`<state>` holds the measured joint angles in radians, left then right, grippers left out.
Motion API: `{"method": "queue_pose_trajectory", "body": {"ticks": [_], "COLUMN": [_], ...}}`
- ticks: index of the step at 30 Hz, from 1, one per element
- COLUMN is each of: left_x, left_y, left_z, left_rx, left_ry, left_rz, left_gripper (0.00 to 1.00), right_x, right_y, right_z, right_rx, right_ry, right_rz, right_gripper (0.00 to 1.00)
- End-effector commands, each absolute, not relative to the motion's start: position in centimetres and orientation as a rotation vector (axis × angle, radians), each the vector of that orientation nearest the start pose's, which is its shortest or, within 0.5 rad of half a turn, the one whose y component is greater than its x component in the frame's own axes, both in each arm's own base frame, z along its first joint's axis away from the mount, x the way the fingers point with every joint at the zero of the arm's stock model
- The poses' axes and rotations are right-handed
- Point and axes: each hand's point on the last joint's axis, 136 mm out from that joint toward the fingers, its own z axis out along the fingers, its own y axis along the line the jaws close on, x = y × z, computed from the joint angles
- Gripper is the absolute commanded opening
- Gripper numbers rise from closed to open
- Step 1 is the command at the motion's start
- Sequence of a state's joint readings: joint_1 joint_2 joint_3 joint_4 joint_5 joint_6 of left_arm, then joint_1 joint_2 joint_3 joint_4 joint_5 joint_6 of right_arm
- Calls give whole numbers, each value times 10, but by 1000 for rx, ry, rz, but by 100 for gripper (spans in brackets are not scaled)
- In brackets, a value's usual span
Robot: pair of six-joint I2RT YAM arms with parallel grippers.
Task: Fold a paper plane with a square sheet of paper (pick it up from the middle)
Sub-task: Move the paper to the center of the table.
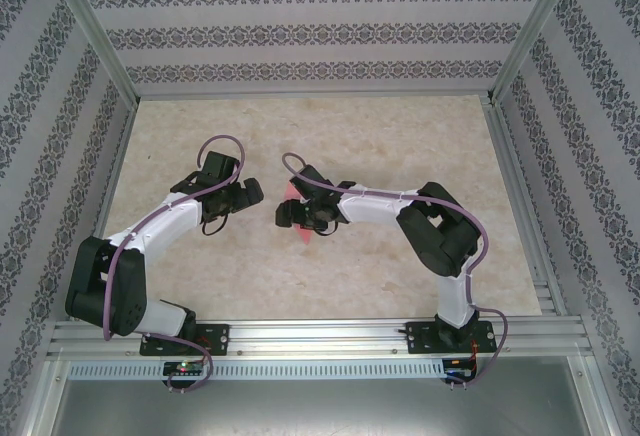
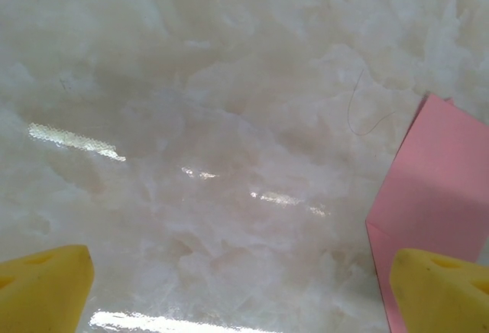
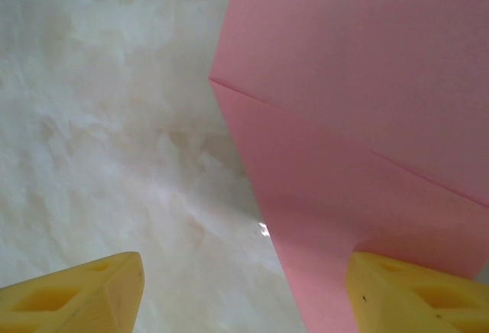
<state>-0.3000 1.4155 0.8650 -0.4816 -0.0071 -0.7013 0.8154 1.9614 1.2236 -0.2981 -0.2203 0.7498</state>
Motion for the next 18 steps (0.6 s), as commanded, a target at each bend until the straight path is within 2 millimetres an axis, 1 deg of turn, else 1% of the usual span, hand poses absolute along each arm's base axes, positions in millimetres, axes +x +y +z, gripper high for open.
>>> {"method": "queue_pose_trajectory", "body": {"ticks": [1,4,6,8,10,13,15,17,18], "left_x": [341,341,341,341,341,340,338,336,335], "left_y": [-101,-103,-104,-107,-109,-115,-121,-129,-133], "left_z": [101,102,103,103,102,103,103,104,105], "left_rx": [-531,-519,-513,-506,-503,-489,-483,-481,-481], "left_ry": [2551,2554,2556,2557,2555,2560,2561,2555,2549], "left_rz": [-378,-389,-400,-419,-443,-485,-531,-598,-636], "left_gripper": [100,100,100,100,100,100,100,100,100], "right_x": [266,243,230,223,225,245,259,267,270], "right_y": [335,310,296,285,286,289,290,290,289], "right_z": [14,8,9,18,35,68,88,99,101], "right_rx": [-411,-601,-698,-761,-777,-641,-475,-323,-240], "right_ry": [2905,2955,2969,2947,2888,2775,2713,2670,2654], "right_rz": [666,595,566,552,576,592,635,675,690], "right_gripper": [71,71,71,72,72,73,73,73,73]}}
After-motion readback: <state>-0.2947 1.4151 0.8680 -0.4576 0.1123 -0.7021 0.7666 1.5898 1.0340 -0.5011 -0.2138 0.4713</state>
